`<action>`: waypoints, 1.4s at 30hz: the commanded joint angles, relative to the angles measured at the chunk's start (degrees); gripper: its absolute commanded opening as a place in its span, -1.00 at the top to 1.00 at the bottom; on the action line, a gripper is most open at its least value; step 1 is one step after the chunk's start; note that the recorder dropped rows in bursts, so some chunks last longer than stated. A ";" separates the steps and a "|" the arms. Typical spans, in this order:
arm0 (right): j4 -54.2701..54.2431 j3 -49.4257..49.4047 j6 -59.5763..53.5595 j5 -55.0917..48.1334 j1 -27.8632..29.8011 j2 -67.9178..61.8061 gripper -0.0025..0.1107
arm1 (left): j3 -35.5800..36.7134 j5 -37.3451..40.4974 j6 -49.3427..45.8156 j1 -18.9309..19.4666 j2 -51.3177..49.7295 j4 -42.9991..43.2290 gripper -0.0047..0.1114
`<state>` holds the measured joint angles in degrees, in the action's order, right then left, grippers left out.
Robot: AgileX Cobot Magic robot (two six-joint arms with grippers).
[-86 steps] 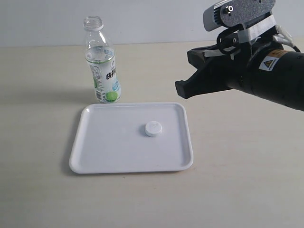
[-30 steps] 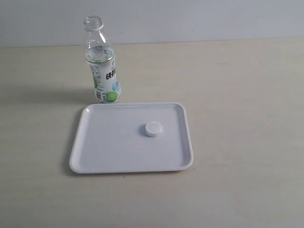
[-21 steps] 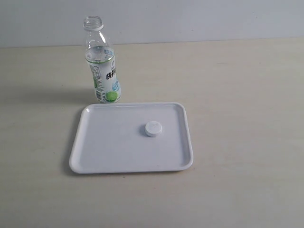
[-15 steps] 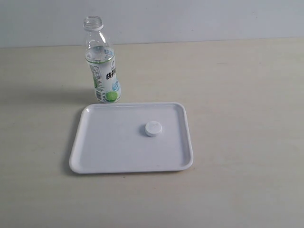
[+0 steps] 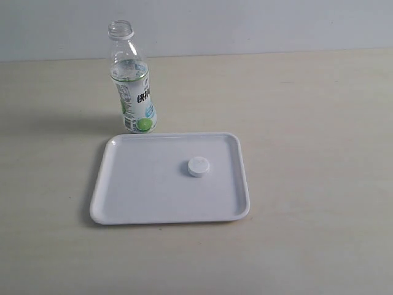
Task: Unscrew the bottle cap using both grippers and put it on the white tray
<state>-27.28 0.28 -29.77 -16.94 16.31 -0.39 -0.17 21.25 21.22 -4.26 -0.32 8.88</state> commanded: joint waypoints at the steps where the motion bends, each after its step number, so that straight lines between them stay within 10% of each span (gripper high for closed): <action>1: 2.96 -0.28 4.07 -0.33 0.35 0.39 0.96 | 0.17 -0.09 -0.01 0.09 0.32 0.11 0.92; 8: 23.26 -0.28 29.11 0.74 0.35 0.39 0.96 | 0.17 -0.09 -0.01 0.09 0.32 0.11 0.92; 42: 23.16 -0.28 29.77 0.74 0.35 0.39 0.96 | 0.17 -0.09 -0.01 0.09 0.32 0.56 0.92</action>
<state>-4.37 0.28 0.00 -16.96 16.31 -0.39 -0.17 21.25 21.22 -4.26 -0.32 9.00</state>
